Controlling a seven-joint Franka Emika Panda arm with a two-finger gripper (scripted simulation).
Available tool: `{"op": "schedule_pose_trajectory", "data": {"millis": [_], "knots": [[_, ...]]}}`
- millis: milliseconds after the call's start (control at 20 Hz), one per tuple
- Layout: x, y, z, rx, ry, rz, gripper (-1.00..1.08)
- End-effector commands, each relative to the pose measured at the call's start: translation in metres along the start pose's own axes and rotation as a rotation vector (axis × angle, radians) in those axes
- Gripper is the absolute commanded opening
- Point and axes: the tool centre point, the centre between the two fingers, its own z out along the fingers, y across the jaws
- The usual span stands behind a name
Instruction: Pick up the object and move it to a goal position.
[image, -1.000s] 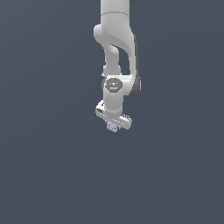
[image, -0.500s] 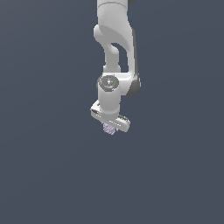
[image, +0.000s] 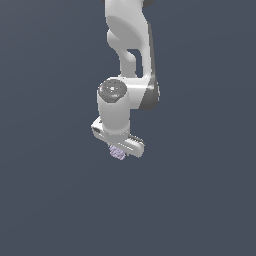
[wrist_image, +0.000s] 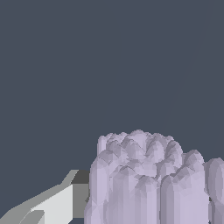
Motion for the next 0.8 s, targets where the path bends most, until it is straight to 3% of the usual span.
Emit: {"op": "schedule_pose_trajectory", "data": {"millis": [0,350,750], "knots": [[0.015,-0.001,-0.013,0.0,-0.001,0.0,-1.0],[0.049,-0.003,-0.041,-0.001,-0.001,0.0,-1.0],[0.069,-0.005,-0.057,0.0,-0.001,0.0,-1.0]]}}
